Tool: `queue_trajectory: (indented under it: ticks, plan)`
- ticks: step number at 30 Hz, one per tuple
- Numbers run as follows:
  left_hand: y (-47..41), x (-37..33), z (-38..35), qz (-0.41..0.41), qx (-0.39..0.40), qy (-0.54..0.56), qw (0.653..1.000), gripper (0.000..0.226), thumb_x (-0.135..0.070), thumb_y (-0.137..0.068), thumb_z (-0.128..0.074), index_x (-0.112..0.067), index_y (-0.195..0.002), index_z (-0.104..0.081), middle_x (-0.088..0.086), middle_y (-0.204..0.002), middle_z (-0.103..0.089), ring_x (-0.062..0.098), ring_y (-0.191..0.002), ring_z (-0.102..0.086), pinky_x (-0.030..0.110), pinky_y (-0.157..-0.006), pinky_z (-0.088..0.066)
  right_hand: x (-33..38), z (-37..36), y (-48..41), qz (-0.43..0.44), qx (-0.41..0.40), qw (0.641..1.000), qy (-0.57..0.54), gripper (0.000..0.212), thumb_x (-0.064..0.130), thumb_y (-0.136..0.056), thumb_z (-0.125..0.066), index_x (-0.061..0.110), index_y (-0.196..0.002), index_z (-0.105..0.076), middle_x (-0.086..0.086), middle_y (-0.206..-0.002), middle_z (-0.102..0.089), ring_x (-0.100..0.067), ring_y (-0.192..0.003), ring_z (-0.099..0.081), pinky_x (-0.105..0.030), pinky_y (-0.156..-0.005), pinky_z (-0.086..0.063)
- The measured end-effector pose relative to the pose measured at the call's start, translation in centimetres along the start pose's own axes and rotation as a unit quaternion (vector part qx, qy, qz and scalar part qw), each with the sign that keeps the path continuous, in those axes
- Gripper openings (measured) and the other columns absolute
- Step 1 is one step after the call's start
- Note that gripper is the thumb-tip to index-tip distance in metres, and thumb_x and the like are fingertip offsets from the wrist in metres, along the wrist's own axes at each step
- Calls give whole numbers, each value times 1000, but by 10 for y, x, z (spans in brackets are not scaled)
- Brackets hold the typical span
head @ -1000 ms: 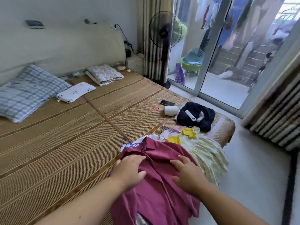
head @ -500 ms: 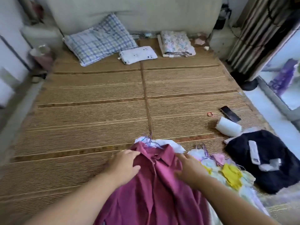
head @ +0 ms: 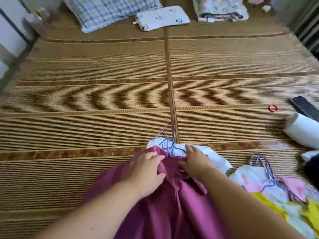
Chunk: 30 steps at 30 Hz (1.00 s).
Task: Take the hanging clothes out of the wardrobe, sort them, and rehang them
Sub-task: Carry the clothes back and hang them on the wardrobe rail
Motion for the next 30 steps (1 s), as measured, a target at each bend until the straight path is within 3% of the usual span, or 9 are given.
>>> queue_trajectory:
  ticks: [4,6,8,12,16,19,22,26,30]
  plan:
    - [-26,14,-27,-18,-12,4,1000,62,-46,-81,-57,-34,-140,-39,-6,-151,-33,15,-142,-20,31,-117,-17,-9,-23,-46,-26,60,997,27,48,36,-69,-64,21,-114,-53,-6,-111,-63,-27,-104,-59,-30,-81,-48]
    - [-31,18,-34,-22,-6,7,1000,62,-46,-82,-57,-35,-140,-38,-7,-152,-31,15,-143,-18,32,-117,-16,-11,-28,-55,-27,78,997,3,31,34,-63,-68,24,-89,-55,4,-86,-64,-22,-87,-61,-20,-64,-46]
    - [-34,19,-37,-23,7,4,1000,63,-46,-83,-57,-35,-141,-36,-7,-153,-29,15,-144,-17,32,-118,-15,-7,-28,-55,-12,96,995,-2,24,34,-63,-68,21,-73,-51,9,-71,-56,-17,-77,-56,-19,-53,-37]
    - [-29,12,-28,-13,10,17,1000,66,-47,-83,-56,-31,-142,-34,-7,-149,-35,15,-141,-22,29,-117,-15,1,-18,-35,3,94,995,-24,27,33,-66,-67,24,-84,-50,7,-81,-53,-15,-78,-50,-22,-62,-35]
    - [-18,-1,4,25,-36,10,999,53,-48,-83,-51,-25,-131,-44,-6,-132,-52,22,-123,-39,31,-105,-29,9,2,1,-6,94,991,-99,12,28,-60,-62,21,-66,-54,9,-58,-55,-9,-60,-52,-18,-46,-36]
    - [-3,-19,38,66,-67,25,995,32,-49,-84,-48,-28,-107,-54,-8,-109,-63,23,-107,-44,32,-89,-38,19,17,35,0,110,988,-104,14,26,-60,-61,18,-61,-50,7,-56,-53,-8,-55,-49,-17,-45,-34]
    - [19,-39,67,107,-94,120,983,13,-42,-84,-53,-30,-85,-55,-12,-89,-54,20,-105,-48,28,-80,-38,33,36,69,18,104,990,-94,20,24,-65,-63,19,-61,-45,9,-57,-49,-8,-58,-46,-14,-43,-31]
    - [51,-54,92,137,-115,260,949,18,-26,-92,-51,-26,-103,-65,0,-102,-68,22,-99,-59,28,-81,-44,58,69,107,60,83,993,-57,19,27,-68,-63,20,-67,-45,7,-67,-50,-15,-70,-48,-27,-59,-35]
    - [98,-65,134,136,-179,273,935,15,-28,-92,-54,-26,-102,-66,-1,-96,-70,20,-92,-62,20,-60,-27,78,107,144,94,64,990,-83,15,25,-64,-65,15,-67,-53,5,-62,-53,-15,-63,-49,-27,-56,-38]
Point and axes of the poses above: each hand's wrist, its own y-axis away from the middle knuckle, its own z-axis out of the back of the hand, x = y × z, the point moved 5 cm from there along -y, towards the middle knuckle
